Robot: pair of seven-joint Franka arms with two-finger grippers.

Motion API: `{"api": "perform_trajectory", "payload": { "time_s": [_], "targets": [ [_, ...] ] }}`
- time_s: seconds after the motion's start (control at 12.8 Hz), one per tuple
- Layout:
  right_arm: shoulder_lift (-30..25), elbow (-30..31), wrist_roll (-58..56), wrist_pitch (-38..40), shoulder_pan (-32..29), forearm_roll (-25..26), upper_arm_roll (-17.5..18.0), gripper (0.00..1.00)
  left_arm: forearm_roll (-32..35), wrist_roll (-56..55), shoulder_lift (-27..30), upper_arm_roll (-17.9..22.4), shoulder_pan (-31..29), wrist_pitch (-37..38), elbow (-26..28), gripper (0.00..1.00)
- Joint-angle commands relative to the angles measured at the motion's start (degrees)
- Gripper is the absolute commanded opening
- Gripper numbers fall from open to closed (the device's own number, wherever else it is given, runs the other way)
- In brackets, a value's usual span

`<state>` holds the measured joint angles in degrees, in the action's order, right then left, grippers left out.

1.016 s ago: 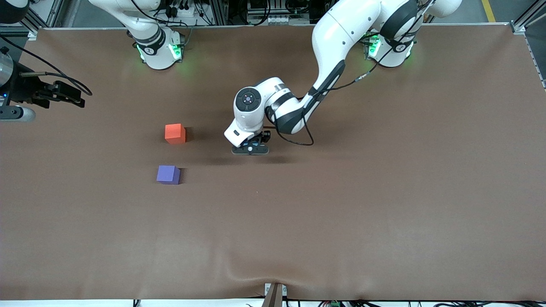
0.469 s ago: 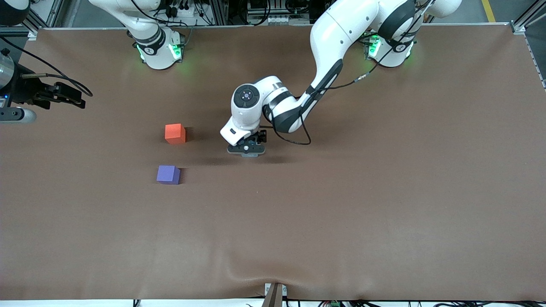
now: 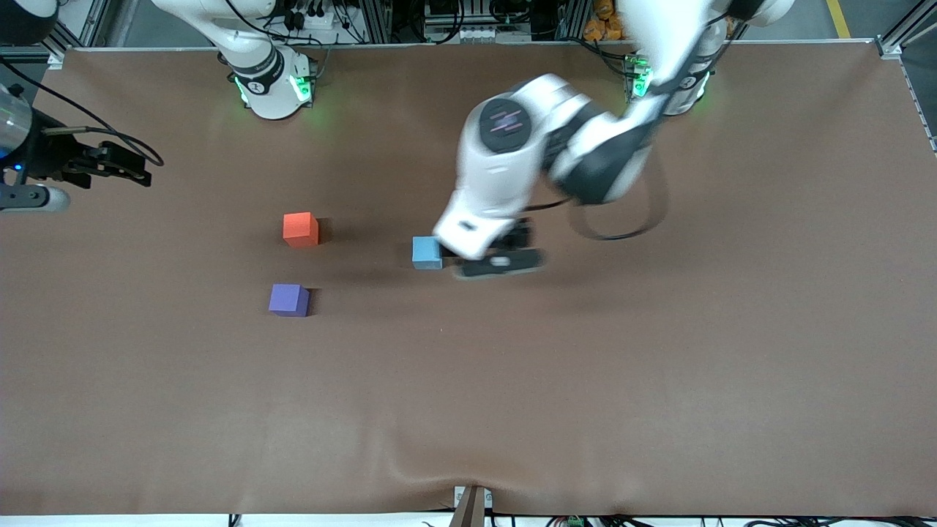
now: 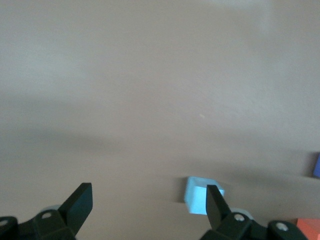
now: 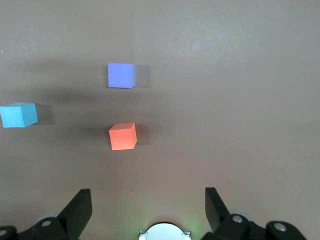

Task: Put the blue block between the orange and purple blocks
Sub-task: 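Retract the left gripper while the right gripper reaches toward the blue block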

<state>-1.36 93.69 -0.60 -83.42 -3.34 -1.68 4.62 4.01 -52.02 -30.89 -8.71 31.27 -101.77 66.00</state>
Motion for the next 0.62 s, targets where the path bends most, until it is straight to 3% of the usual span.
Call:
{"api": "perform_trajectory", "payload": {
  "time_s": [0.0, 0.31, 0.55],
  "targets": [
    [1.70, -0.17, 0.95, -0.78, 3.07, 0.01, -0.31, 1.00, 0.82, 5.84, 8.28, -0.87, -7.78, 7.96, 3.79, 1.00],
    [7.66, -0.17, 8.30, -3.49, 11.66, -4.98, -0.31, 1.00, 1.00, 24.89, 14.44, -1.13, -21.31, 15.63, 4.57, 1.00],
    [13.55, -0.34, 17.62, -11.03, 23.16, -6.23, -0.31, 1.00, 0.91, 33.19, 21.37, -1.13, -27.83, 14.77, 12.37, 1.00]
  ]
}}
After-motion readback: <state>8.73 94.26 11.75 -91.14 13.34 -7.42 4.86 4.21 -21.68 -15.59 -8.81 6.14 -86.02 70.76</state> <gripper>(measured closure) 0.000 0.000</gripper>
